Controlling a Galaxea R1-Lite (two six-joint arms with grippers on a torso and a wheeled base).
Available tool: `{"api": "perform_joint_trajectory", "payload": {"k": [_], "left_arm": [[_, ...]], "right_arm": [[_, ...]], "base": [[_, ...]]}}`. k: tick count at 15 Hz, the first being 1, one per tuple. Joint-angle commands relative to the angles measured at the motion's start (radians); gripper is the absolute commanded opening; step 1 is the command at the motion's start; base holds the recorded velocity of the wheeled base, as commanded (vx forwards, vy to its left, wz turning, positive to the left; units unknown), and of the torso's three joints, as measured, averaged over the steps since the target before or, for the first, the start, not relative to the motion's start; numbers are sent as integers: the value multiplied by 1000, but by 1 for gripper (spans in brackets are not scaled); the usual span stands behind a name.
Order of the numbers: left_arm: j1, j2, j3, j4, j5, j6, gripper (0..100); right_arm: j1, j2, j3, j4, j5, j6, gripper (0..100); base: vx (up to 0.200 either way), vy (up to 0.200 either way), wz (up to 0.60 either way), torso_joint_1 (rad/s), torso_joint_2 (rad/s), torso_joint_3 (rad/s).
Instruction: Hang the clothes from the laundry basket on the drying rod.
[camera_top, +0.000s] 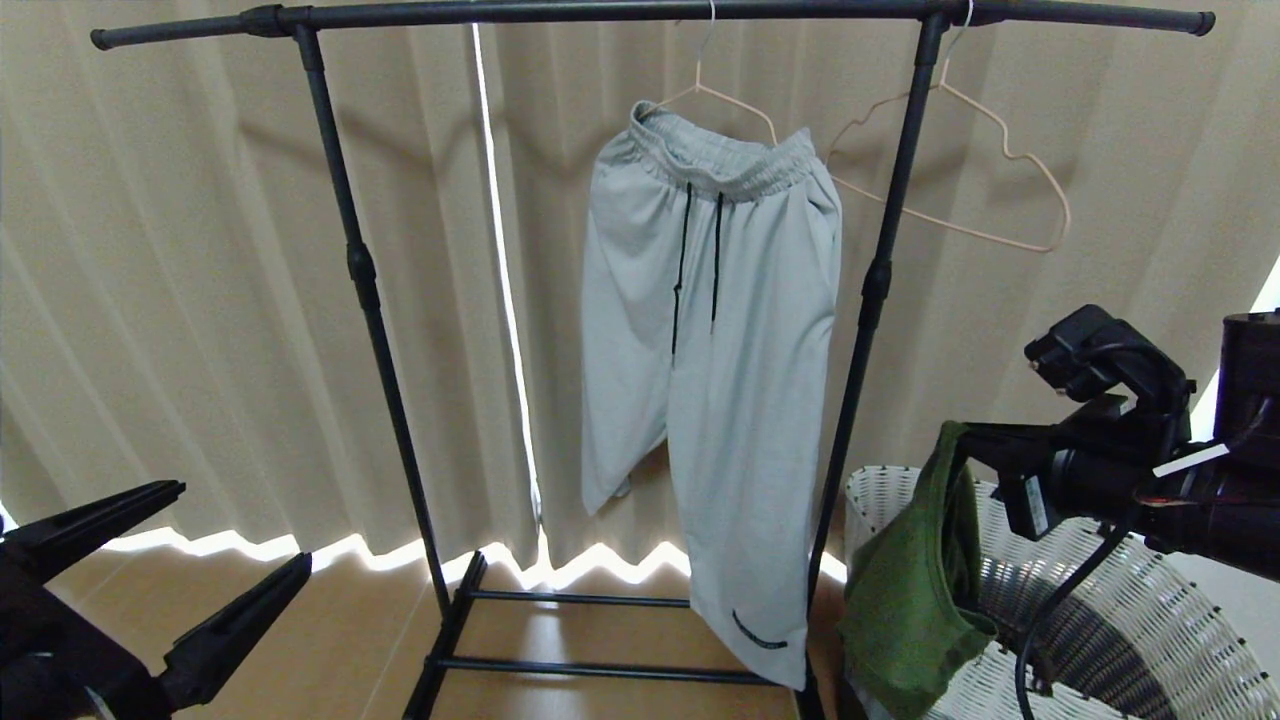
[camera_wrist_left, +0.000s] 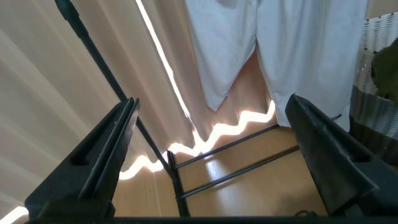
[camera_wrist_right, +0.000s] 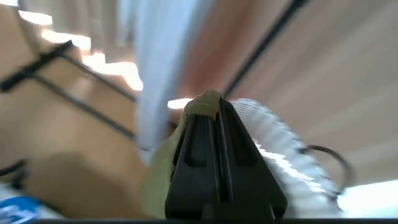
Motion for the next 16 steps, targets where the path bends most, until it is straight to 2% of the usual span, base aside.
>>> {"api": "perform_joint_trajectory", "payload": {"k": [1, 4, 7, 9, 10, 11, 12, 14, 16], "left_arm": [[0, 80, -59, -1, 0, -3, 100], [0, 183, -134, -2, 0, -31, 100], [-3, 249, -136, -2, 0, -31, 100], [-80, 318, -154, -4, 1, -35, 100], [-84, 321, -156, -4, 1, -37, 100], [-183, 367, -184, -7, 1, -74, 100], [-271, 411, -220, -7, 1, -149, 100], [-397, 494, -299, -7, 6, -244, 100], [-479, 585, -378, -7, 10, -294, 100]], "right_arm": [[44, 4, 12, -14, 40, 46, 0], [94, 40, 22, -83, 63, 86, 0], [140, 90, 26, -193, 65, 97, 0], [183, 117, 17, -271, 65, 145, 0], [185, 119, 17, -273, 65, 146, 0], [202, 119, 12, -294, 66, 149, 0], [228, 119, 2, -307, 66, 166, 0], [266, 123, -20, -336, 83, 226, 0], [280, 151, -43, -359, 101, 241, 0]], "base": [[0, 0, 0, 0, 0, 0], [0, 0, 0, 0, 0, 0], [0, 0, 0, 0, 0, 0], [0, 0, 0, 0, 0, 0], [0, 0, 0, 0, 0, 0], [0, 0, 0, 0, 0, 0], [0, 0, 0, 0, 0, 0], [0, 0, 0, 0, 0, 0], [0, 0, 0, 0, 0, 0]]}}
